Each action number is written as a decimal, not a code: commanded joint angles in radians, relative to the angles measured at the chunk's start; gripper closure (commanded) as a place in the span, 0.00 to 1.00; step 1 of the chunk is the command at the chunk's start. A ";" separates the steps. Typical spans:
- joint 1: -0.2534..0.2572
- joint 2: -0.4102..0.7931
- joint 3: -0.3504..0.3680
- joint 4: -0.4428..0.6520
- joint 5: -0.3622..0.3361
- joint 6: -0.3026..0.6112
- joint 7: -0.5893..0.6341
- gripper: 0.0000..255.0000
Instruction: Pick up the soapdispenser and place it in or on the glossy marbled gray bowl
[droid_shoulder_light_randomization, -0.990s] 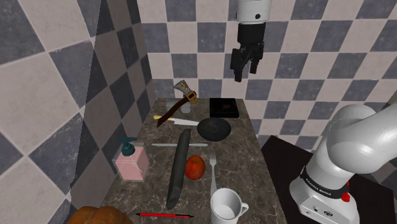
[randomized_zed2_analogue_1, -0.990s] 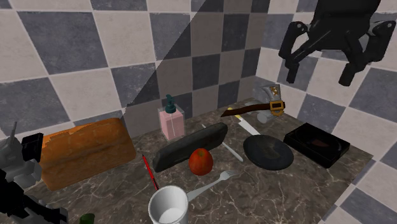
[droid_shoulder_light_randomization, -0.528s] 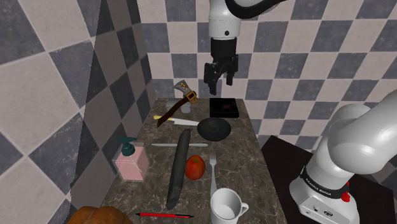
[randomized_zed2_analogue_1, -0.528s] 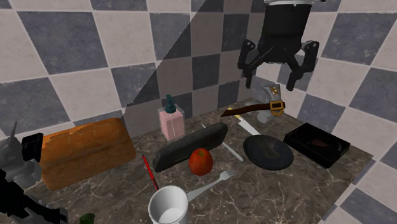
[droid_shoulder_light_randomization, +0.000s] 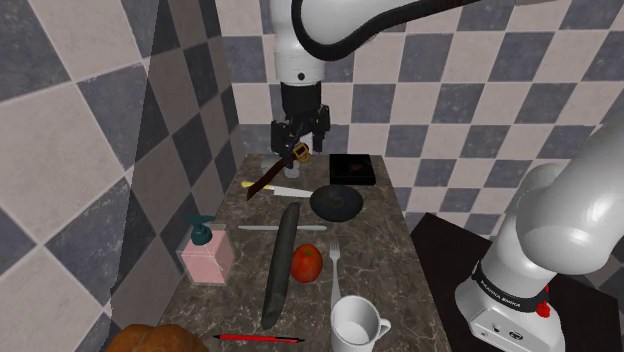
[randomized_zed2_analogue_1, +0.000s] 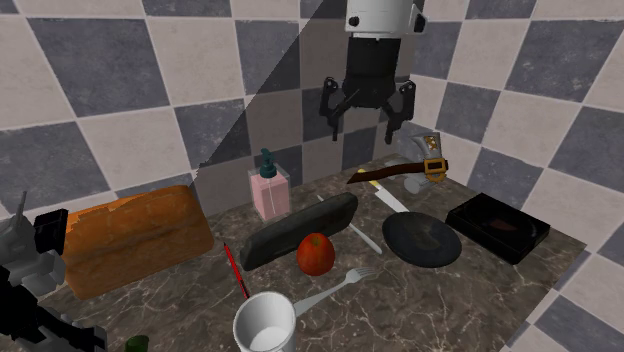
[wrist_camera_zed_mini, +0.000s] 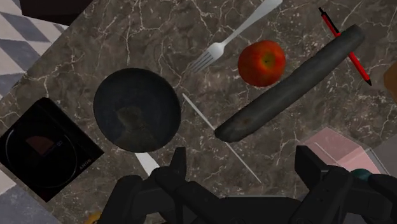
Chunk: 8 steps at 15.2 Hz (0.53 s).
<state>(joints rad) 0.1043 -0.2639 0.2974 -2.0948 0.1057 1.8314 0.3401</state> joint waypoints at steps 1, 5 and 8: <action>0.008 0.068 0.025 0.038 -0.010 0.034 0.027 0.00; 0.030 0.203 0.069 0.136 -0.046 0.078 0.085 0.00; 0.053 0.310 0.095 0.222 -0.085 0.100 0.131 0.00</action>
<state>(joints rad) 0.1478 0.0099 0.3822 -1.9046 0.0338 1.9268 0.4524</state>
